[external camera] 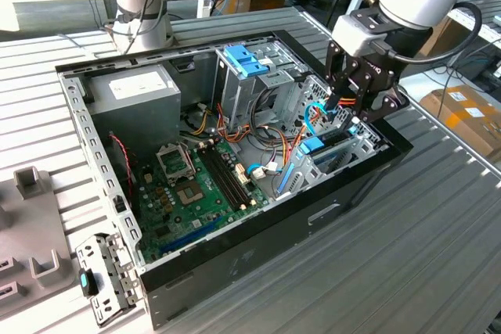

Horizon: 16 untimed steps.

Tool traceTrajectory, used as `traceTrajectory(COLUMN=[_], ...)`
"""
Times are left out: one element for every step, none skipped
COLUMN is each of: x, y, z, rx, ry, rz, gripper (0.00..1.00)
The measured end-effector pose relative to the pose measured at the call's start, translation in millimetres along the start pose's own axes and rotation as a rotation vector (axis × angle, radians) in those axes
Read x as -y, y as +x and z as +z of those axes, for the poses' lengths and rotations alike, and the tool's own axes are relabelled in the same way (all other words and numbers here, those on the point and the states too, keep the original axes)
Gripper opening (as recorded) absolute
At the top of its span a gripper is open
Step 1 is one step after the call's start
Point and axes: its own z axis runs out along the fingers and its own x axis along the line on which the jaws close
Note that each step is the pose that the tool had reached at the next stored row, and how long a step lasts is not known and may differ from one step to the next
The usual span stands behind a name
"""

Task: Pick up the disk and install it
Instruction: 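Insert the first disk wire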

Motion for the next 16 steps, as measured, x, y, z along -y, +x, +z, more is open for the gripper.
traceTrajectory(x=[0.2, 0.5, 0.5, 0.6, 0.6, 0.5, 0.5, 0.5, 0.5, 0.5, 0.5, 0.5, 0.5, 0.5, 0.5, 0.5], y=[-0.3, -0.7, -1.0, -1.4, -1.6, -1.6, -1.7, -1.8, -1.9, -1.9, -2.1, -2.1, -2.2, -2.4, -2.5, -2.6], z=[0.9, 2.4, 3.0, 3.5, 3.6, 3.6, 3.6, 3.6, 3.7, 3.7, 3.6, 3.7, 3.7, 3.7, 3.7, 3.8], rx=[-0.0001, -0.0005, -0.0006, -0.001, -0.0009, -0.001, -0.001, -0.001, -0.001, -0.001, -0.0011, -0.001, -0.001, -0.001, -0.001, -0.0009], ry=[0.0, -0.0001, -0.0001, -0.0001, -0.0001, -0.0001, -0.0001, -0.0001, -0.0001, -0.0001, -0.0001, -0.0001, -0.0001, -0.0001, -0.0001, -0.0001], rz=[0.0, 0.0, 0.0, 0.0, 0.0, 0.0, 0.0, 0.0, 0.0, 0.0, 0.0, 0.0, 0.0, 0.0, 0.0, 0.0], gripper=[0.49, 0.49, 0.49, 0.49, 0.49, 0.49, 0.49, 0.49, 0.49, 0.49, 0.49, 0.47, 0.4, 0.28, 0.22, 0.16])
